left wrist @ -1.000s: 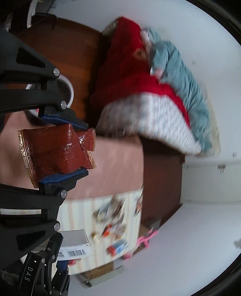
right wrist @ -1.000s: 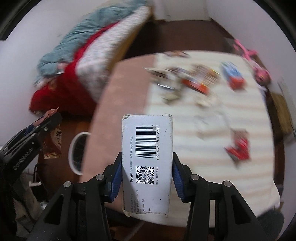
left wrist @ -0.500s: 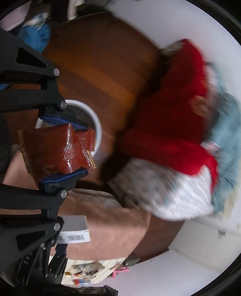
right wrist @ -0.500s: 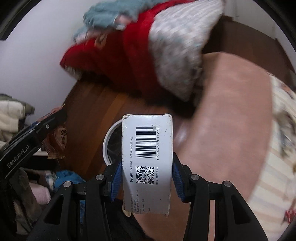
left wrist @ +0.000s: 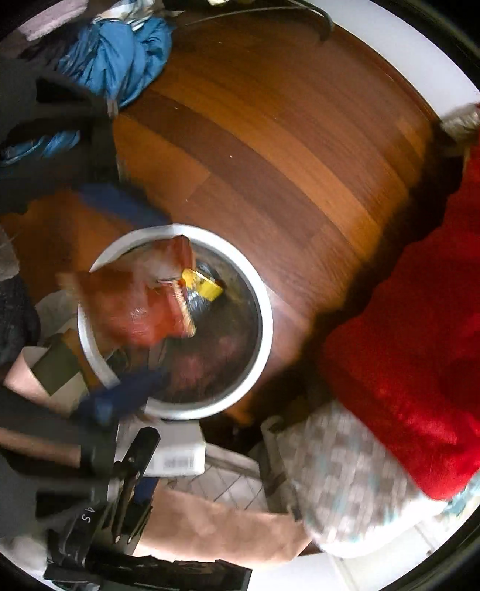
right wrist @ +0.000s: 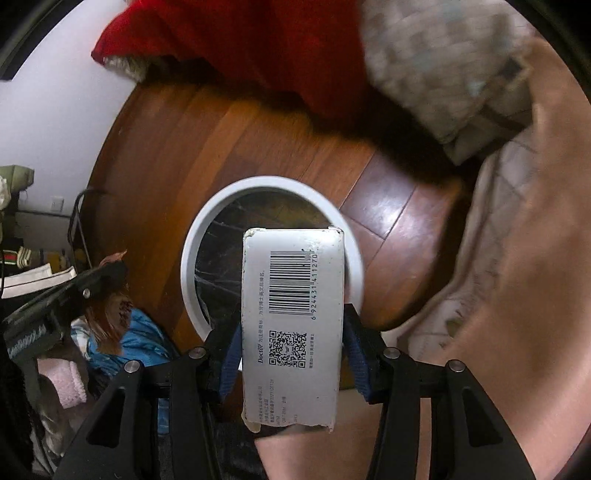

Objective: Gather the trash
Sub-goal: 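Carry the packet and white box to the bin and release both, then grasp the red snack wrapper with the right tool while the left tool grasps the clear plastic tray, then carry the wrapper and tray to the bin and release both, then swing both open tools back from the bin toward the table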

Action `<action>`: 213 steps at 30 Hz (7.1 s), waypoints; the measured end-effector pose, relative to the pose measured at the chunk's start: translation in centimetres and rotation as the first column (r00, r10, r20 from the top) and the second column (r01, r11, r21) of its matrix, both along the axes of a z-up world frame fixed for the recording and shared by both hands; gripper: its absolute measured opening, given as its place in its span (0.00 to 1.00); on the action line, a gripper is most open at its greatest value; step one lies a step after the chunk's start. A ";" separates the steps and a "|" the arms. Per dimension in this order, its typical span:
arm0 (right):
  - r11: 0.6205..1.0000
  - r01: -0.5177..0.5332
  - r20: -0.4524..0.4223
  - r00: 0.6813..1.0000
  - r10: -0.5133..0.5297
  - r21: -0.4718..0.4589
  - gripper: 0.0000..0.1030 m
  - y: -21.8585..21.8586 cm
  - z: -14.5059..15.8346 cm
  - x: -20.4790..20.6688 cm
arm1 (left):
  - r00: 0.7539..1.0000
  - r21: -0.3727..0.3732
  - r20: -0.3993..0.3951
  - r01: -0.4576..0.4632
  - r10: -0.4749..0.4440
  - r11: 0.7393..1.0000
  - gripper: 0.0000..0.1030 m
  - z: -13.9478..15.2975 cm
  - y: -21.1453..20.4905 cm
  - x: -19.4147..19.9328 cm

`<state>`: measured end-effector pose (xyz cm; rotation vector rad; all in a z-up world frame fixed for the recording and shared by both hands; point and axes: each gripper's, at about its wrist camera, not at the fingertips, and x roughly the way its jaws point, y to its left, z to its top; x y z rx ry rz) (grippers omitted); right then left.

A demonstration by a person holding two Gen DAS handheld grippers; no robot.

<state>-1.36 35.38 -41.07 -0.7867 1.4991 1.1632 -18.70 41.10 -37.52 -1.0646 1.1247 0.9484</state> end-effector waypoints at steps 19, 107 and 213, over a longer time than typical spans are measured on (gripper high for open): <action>0.994 -0.108 0.230 0.967 0.110 -0.024 1.00 -2.8 0.8 -1.1 | 0.987 0.180 -0.141 -0.048 0.074 0.982 0.97 1.9 -5.1 -2.3; 0.604 0.775 0.042 0.608 -0.793 0.184 0.27 -56.0 13.0 38.5 | 0.429 0.147 -0.015 0.894 -0.903 0.422 0.60 7.3 -43.4 47.2; 0.980 -0.052 0.213 0.977 0.010 0.192 1.00 -10.0 12.8 -1.5 | 0.999 0.359 -0.018 -0.020 0.028 0.933 1.00 13.7 -12.4 -2.3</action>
